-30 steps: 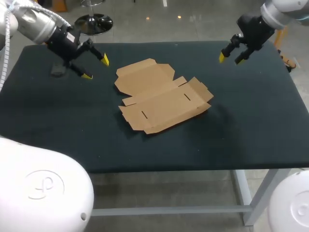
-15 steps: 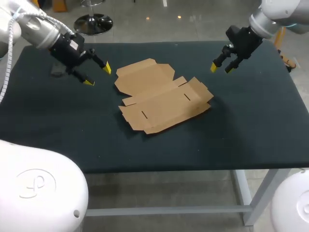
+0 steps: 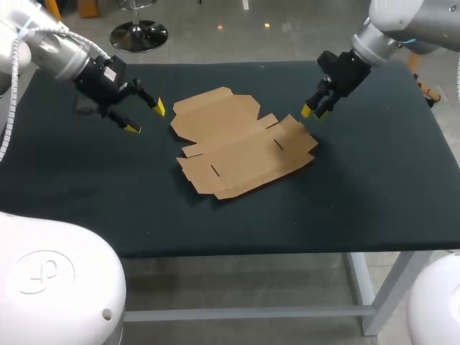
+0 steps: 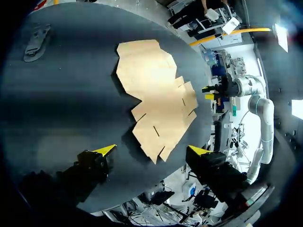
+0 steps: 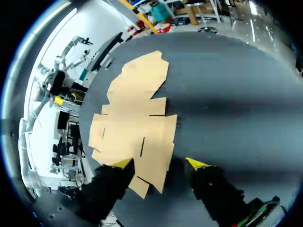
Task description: Assemble the packaging by folding the flat box into shape, placing the metal phone stand inside, and closing the box properly
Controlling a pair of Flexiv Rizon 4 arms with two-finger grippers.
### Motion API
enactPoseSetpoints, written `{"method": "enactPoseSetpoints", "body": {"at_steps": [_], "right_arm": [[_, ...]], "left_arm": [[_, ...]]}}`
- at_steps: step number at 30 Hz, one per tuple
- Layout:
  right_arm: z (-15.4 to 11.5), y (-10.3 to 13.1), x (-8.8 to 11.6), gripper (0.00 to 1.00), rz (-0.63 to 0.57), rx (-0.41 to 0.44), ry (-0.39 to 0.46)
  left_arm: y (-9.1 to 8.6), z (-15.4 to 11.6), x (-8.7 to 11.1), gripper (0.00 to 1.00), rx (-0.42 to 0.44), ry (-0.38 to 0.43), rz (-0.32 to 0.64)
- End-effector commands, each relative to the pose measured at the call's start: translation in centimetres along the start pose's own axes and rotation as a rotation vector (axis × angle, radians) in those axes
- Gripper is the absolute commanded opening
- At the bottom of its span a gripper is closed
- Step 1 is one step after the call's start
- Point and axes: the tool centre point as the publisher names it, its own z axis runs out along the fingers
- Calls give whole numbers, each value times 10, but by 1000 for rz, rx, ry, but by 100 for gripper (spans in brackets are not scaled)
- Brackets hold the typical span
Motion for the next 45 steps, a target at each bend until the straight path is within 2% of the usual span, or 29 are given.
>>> {"method": "enactPoseSetpoints", "body": {"at_steps": [1,7,11,21,23,25,26,28,32,39,45], "right_arm": [[20,14,-10,70,0,212,100],[36,17,-10,63,7,248,122],[41,16,-9,50,6,253,133],[53,10,-2,39,0,256,153],[54,9,-1,30,1,253,154],[54,8,0,18,4,240,158],[54,7,1,8,5,234,159],[54,5,3,0,9,216,163],[56,2,7,0,47,157,148],[52,-7,20,0,109,48,120],[51,-17,33,0,164,-8,145]], "left_arm": [[3,-1,2,100,3,-10,-3],[3,0,0,100,3,-14,-8],[5,0,-2,100,7,-14,-10],[7,1,-6,100,63,-17,-5],[8,1,-6,100,73,-15,-1],[9,1,-6,100,95,-19,1],[10,2,-6,100,100,-19,6],[11,2,-6,100,123,-29,10],[10,6,-5,100,152,-51,7],[7,7,-5,100,152,-55,0],[5,9,-5,100,146,-57,-13]]}}
